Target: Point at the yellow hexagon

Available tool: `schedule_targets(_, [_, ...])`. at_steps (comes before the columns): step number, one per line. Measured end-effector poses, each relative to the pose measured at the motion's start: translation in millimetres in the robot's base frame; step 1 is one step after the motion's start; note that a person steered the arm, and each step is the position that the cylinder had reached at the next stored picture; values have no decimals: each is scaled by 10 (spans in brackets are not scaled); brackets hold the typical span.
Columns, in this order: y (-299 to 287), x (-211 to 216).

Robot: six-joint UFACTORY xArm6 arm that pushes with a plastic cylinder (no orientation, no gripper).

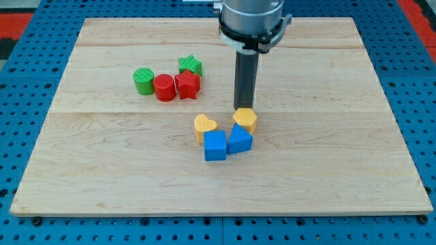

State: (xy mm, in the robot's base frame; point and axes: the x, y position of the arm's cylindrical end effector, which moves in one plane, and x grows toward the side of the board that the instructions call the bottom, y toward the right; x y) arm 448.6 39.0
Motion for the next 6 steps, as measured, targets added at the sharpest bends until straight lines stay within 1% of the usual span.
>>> schedule_targets(1, [361,-3])
schedule_targets(2, [856,282])
schedule_targets(3, [803,438])
schedule_targets(4, [645,358])
schedule_targets(5, [474,180])
schedule_targets(6, [231,190])
